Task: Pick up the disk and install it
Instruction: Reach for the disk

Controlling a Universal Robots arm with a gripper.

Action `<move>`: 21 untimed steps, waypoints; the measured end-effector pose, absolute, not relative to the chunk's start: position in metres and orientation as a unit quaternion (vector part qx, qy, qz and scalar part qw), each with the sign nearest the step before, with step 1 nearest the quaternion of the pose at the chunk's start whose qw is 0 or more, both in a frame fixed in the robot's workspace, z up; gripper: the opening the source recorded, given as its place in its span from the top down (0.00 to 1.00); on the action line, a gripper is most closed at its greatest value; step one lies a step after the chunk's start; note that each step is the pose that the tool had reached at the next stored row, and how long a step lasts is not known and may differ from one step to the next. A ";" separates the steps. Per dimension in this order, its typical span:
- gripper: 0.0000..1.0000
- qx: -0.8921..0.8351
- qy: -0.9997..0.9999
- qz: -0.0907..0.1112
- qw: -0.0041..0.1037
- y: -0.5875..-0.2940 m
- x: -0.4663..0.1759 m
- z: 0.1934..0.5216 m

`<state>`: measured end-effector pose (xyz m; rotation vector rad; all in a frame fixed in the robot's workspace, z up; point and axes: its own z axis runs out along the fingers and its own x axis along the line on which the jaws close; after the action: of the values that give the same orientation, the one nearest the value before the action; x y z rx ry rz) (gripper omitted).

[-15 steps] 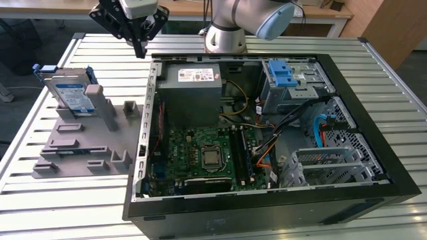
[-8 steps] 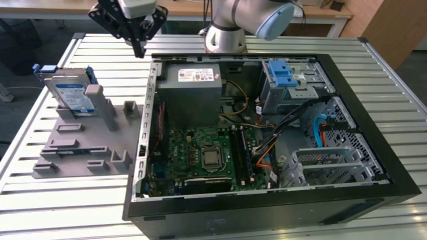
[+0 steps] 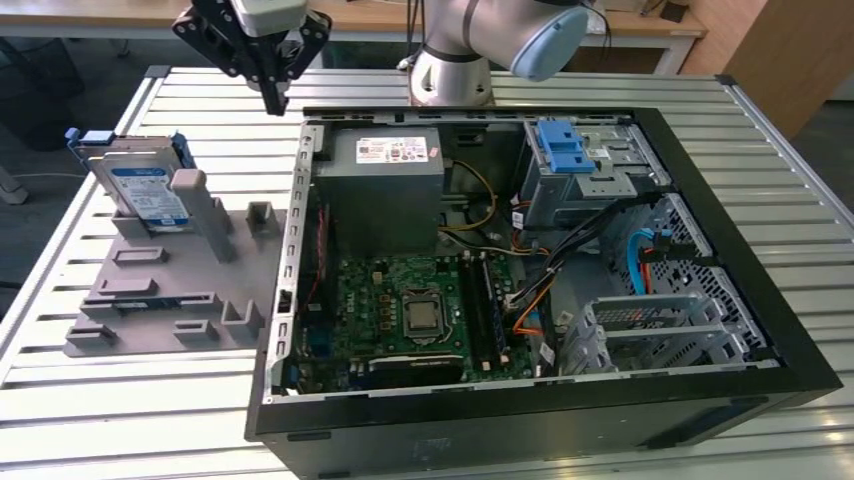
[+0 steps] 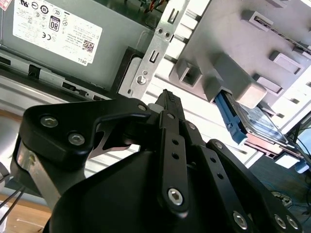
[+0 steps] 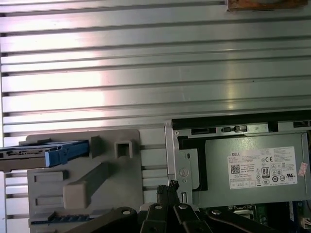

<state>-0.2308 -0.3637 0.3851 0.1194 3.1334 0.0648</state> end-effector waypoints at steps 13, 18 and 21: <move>0.89 0.038 0.999 0.021 0.003 -0.361 -0.236 0.384; 0.89 0.038 0.999 0.021 0.002 -0.359 -0.238 0.384; 0.89 0.038 0.999 0.021 0.002 -0.359 -0.238 0.384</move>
<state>-0.2383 -0.3589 0.3841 0.1194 3.1338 0.0647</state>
